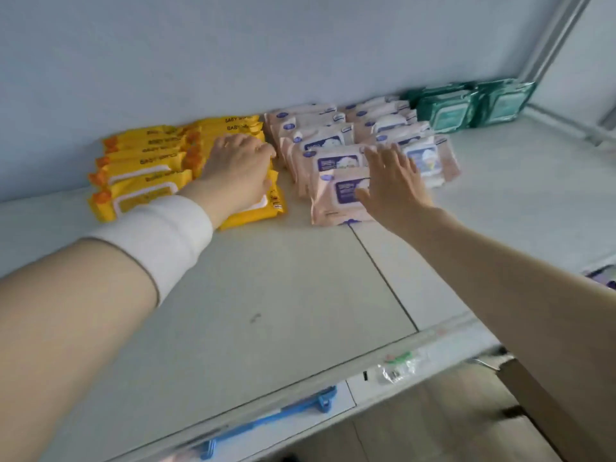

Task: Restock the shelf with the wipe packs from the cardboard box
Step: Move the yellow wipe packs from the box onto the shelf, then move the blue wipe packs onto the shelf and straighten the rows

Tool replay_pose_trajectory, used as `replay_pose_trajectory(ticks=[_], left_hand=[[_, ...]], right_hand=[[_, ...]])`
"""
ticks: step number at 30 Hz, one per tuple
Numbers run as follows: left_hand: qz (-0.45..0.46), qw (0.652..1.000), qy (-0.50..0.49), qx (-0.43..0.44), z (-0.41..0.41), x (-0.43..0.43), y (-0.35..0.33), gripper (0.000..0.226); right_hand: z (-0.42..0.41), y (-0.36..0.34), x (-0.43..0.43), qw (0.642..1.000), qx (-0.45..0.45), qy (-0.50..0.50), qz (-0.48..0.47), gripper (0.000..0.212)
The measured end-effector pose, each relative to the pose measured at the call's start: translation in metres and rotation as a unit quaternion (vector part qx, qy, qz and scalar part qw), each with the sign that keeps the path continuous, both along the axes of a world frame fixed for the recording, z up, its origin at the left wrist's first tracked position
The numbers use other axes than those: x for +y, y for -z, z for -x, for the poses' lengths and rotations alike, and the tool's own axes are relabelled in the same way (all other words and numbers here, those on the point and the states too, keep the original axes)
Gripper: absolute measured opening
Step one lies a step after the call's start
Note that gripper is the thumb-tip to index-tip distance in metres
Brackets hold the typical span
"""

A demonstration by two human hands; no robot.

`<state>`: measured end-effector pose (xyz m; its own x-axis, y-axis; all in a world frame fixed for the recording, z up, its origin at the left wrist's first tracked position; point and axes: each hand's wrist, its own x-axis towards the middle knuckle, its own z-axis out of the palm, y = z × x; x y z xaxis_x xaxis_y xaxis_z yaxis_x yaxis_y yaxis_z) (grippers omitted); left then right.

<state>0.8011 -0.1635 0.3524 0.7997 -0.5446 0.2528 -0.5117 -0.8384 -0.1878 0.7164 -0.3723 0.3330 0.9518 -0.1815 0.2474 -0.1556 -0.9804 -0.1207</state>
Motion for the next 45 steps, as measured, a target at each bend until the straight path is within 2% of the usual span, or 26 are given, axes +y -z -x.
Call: replay_pose_trajectory(ticks=[3,5,8,14,20,25,29,32,35,39,42,45], left_hand=[[-0.117,0.993,0.022,0.016,0.049,-0.1,-0.004,0.04],[-0.121,0.991,0.048,0.035,0.089,-0.17,-0.002,0.038],[-0.116,0.982,0.142,0.042,0.157,-0.27,0.01,0.037],[-0.145,0.94,0.305,0.056,0.281,-0.434,0.054,0.036],[-0.17,0.91,0.366,0.091,0.354,-0.553,0.117,0.033],[-0.237,0.869,0.402,0.165,0.396,-0.608,0.169,0.029],[-0.272,0.839,0.423,0.206,0.427,-0.645,0.21,0.035],[-0.292,0.818,0.441,0.227,0.457,-0.675,0.237,0.038],[-0.293,0.813,0.437,0.249,0.492,-0.707,0.263,0.035],[-0.307,0.824,0.399,0.26,0.537,-0.745,0.295,0.033],[-0.328,0.829,0.337,0.303,0.569,-0.761,0.312,0.034],[-0.338,0.832,0.258,0.357,0.594,-0.765,0.318,0.034]], right_hand=[[0.072,-0.007,-0.083,0.994,0.057,0.065,0.067,0.066],[0.132,-0.006,-0.137,0.988,0.076,0.119,0.068,0.064],[0.223,0.006,-0.212,0.967,0.119,0.213,0.069,0.06],[0.375,0.05,-0.338,0.908,0.205,0.363,0.043,0.057],[0.469,0.094,-0.428,0.86,0.26,0.44,0.008,0.061],[0.534,0.135,-0.459,0.825,0.302,0.475,-0.043,0.056],[0.583,0.17,-0.483,0.798,0.322,0.499,-0.101,0.056],[0.615,0.197,-0.506,0.782,0.348,0.502,-0.126,0.055],[0.642,0.222,-0.539,0.782,0.376,0.478,-0.136,0.056],[0.669,0.253,-0.597,0.81,0.403,0.403,-0.142,0.054],[0.688,0.27,-0.639,0.834,0.427,0.32,-0.139,0.046],[0.698,0.276,-0.674,0.833,0.485,0.232,-0.127,0.041]])
